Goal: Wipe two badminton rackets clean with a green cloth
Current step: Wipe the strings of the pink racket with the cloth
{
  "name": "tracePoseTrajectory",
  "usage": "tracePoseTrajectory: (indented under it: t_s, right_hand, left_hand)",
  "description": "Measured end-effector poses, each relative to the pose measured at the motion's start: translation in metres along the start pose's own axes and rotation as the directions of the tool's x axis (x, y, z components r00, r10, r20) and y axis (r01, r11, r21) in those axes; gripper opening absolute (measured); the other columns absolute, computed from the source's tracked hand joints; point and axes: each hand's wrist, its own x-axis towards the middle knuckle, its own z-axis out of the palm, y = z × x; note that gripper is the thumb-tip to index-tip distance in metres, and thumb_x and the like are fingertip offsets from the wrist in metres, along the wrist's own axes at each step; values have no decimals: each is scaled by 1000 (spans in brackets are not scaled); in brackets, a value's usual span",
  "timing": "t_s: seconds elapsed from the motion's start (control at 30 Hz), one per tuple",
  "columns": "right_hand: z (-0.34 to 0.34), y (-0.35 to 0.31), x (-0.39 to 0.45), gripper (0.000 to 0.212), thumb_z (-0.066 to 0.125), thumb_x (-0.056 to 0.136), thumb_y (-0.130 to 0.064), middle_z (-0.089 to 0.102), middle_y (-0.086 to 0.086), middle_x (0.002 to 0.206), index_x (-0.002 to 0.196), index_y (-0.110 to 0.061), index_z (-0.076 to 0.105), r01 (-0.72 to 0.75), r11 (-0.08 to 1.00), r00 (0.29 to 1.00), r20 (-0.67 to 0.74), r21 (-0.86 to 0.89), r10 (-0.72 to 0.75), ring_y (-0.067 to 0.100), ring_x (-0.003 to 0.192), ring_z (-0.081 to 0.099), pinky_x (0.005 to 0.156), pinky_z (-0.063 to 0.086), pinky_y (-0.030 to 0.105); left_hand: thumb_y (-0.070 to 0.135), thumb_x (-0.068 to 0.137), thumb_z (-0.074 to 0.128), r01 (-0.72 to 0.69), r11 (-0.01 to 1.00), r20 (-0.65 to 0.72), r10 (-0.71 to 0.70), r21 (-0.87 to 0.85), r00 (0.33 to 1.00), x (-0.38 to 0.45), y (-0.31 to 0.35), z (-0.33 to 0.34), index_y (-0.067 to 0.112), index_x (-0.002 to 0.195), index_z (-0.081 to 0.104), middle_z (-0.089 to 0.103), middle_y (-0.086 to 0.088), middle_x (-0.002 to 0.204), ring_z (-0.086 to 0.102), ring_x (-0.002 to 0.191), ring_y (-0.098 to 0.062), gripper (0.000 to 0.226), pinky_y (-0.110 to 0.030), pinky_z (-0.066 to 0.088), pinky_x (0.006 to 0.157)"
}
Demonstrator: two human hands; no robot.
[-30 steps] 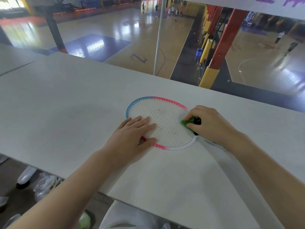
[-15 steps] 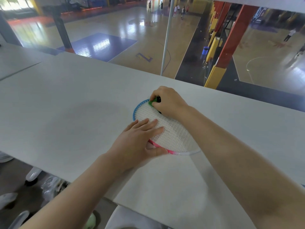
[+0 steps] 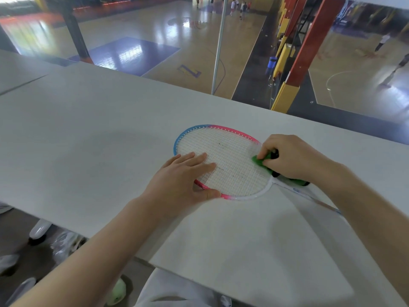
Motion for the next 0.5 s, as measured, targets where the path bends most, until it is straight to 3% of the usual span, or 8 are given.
tracePoseTrajectory:
  t_s: [0.27, 0.4, 0.5]
  right_hand:
    - [14, -21, 22, 9, 68, 87, -20, 63, -7, 99, 95, -22, 73, 87, 996, 990, -114, 29, -83, 11, 91, 58, 85, 51, 30]
    - [27, -53, 65, 10, 65, 88, -21, 61, -3, 100, 95, -20, 73, 147, 989, 977, -162, 34, -139, 14, 92, 57, 83, 48, 29]
    - [37, -77, 96, 11, 62, 89, -20, 59, -2, 102, 95, -19, 72, 171, 984, 967, -201, 42, -159, 14, 90, 55, 76, 41, 23]
  left_hand:
    - [83, 76, 36, -22, 999, 18, 23, -41, 1000, -1, -4, -2, 46, 148, 33, 20, 19, 159, 10, 149, -5, 81, -27, 1, 121]
    - [87, 73, 32, -31, 999, 9, 31, -38, 999, 1, -7, 1, 48, 147, 33, 20, 19, 159, 11, 149, -5, 84, -25, -1, 119]
    - [83, 79, 41, -20, 999, 23, 20, -28, 1000, 2, -6, 1, 47, 147, 33, 19, 19, 160, 10, 149, -5, 77, -27, 1, 120]
